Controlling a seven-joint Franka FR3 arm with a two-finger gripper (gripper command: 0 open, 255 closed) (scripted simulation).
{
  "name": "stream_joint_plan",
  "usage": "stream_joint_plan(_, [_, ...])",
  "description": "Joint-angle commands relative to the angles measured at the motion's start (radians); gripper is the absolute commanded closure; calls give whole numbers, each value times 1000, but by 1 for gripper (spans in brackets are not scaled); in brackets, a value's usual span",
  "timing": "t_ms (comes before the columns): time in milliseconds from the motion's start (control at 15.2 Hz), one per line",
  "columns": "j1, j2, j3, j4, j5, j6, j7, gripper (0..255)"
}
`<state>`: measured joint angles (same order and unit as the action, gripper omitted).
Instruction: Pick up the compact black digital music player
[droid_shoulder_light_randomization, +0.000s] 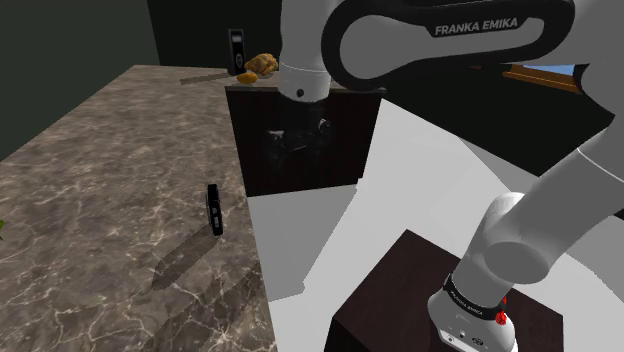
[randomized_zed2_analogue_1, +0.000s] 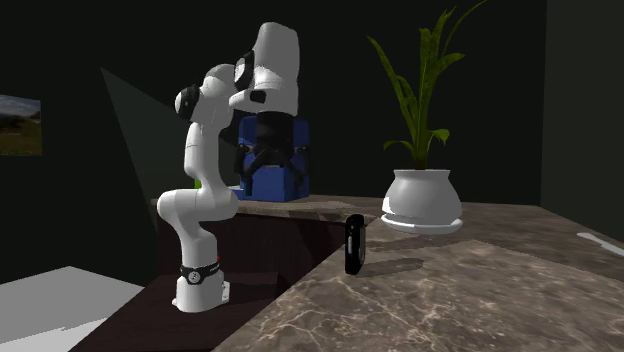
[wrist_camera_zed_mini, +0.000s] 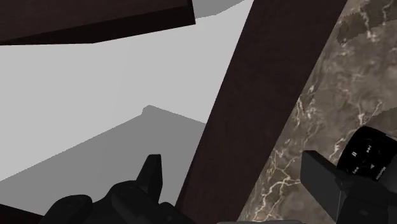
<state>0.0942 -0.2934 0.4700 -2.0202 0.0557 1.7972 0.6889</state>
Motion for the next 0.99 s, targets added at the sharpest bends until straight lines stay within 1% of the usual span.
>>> stream_joint_plan(0, [3,55,34,43,-20,12,51,0])
stream_joint_plan(198, [11,167,91,140,-74,18,140,0])
stream_joint_plan(396, [34,291,139,251,-148,11,234,0])
stream_joint_plan(594, [79,427,170,380,-237,-13,325,0])
stream_joint_plan(726, [124,521,180,479,-299,-39,379,0])
stream_joint_plan(792, [132,530,178,489,-304,-42,384,0])
stream_joint_plan(924, [130,529,175,461,-304,-15,386,0])
